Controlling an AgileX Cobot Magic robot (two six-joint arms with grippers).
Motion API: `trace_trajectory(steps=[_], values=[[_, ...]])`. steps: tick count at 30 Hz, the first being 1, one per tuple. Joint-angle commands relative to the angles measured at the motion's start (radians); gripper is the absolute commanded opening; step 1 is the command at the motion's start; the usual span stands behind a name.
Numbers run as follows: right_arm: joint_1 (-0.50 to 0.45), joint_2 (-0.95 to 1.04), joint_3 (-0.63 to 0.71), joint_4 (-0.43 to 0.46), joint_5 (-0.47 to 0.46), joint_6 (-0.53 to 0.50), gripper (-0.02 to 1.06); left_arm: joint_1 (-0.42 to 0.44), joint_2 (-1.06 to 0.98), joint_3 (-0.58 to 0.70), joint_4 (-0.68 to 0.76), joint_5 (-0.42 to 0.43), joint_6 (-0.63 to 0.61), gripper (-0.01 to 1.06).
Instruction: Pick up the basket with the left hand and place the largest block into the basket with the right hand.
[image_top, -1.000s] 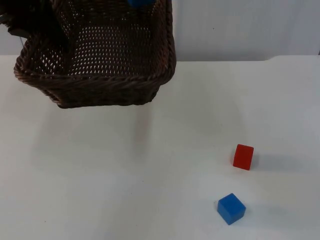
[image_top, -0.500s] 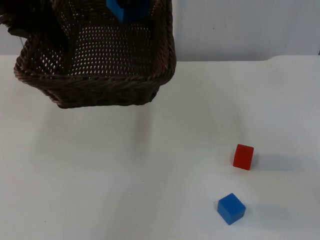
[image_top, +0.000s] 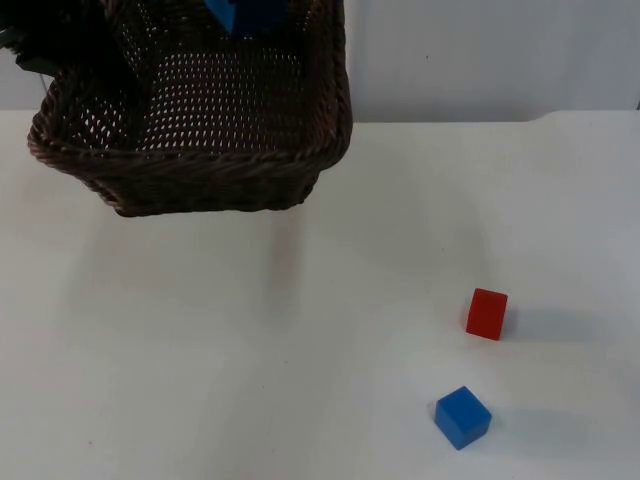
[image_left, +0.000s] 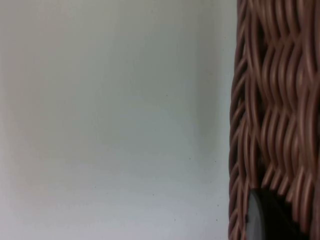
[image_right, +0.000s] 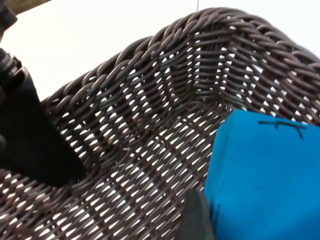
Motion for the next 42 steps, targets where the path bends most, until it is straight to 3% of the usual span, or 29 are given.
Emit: trace_trajectory(steps=[1,13,21,24,25,29,30,33,37,42], values=[[-0.002,-0.005,-0.009,0.005,0.014,-0.001,0.0,-0.002,-0.014,-0.008,-0.033,0.0,-0.005,0.0],[-0.002,0.046,-0.007,-0.003,0.016,-0.001,0.0,-0.002,-0.014,-0.008,-0.031,-0.002,-0.005,0.0],[-0.002,0.049,-0.007,-0.001,0.016,-0.001,0.02,-0.002,-0.014,-0.008,-0.041,-0.047,-0.005,0.0],[-0.002,0.049,-0.007,-0.001,0.019,-0.001,0.18,-0.002,-0.014,-0.008,-0.041,-0.045,-0.005,0.0],[-0.002,0.049,-0.007,-0.001,0.019,-0.001,0.18,-0.002,-0.014,-0.008,-0.041,-0.045,-0.005,0.0],[-0.002,0.049,-0.007,-0.001,0.01,-0.001,0.52,-0.002,-0.014,-0.008,-0.041,-0.046,-0.005,0.0],[-0.002,0.049,-0.007,-0.001,0.01,-0.001,0.52,-0.002,-0.014,-0.008,-0.041,-0.046,-0.005,0.0],[-0.002,0.032,-0.007,-0.001,0.014,0.002,0.78,-0.002,-0.014,-0.008,-0.041,-0.046,-0.005,0.0],[-0.002,-0.012,-0.007,-0.003,0.016,0.002,0.85,-0.002,-0.014,-0.008,-0.041,-0.05,-0.005,0.0],[-0.002,-0.093,-0.007,-0.003,0.056,0.002,0.85,-0.002,-0.014,-0.008,-0.041,-0.052,-0.005,0.0]])
